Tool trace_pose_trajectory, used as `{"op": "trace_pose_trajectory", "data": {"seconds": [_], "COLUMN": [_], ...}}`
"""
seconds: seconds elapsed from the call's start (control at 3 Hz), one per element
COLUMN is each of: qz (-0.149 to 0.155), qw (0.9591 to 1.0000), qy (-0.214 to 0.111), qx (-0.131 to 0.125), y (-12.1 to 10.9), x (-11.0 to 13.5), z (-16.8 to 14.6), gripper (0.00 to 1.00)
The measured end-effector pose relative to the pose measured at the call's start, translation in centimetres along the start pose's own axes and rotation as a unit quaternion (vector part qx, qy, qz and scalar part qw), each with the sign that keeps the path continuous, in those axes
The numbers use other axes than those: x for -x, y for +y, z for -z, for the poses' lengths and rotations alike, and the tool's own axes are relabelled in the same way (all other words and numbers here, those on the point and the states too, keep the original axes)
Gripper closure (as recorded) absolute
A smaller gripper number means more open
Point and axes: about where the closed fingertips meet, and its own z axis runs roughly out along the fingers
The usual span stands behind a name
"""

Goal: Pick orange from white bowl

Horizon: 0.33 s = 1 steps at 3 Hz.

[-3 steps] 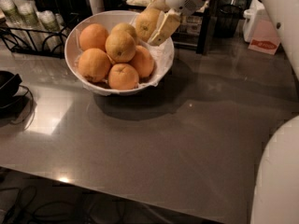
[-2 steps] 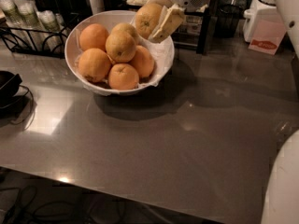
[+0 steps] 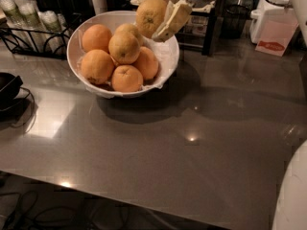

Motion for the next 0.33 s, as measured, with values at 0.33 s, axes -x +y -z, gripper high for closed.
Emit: {"op": "trace_pose_trajectory", "data": {"seconds": [0.33], "qz": [0.0], "qw": [1.0], "qy": [0.0], "qx": [0.001], "y": [0.04], "x": [0.01], "z": [-0.03], "gripper": [1.0]}}
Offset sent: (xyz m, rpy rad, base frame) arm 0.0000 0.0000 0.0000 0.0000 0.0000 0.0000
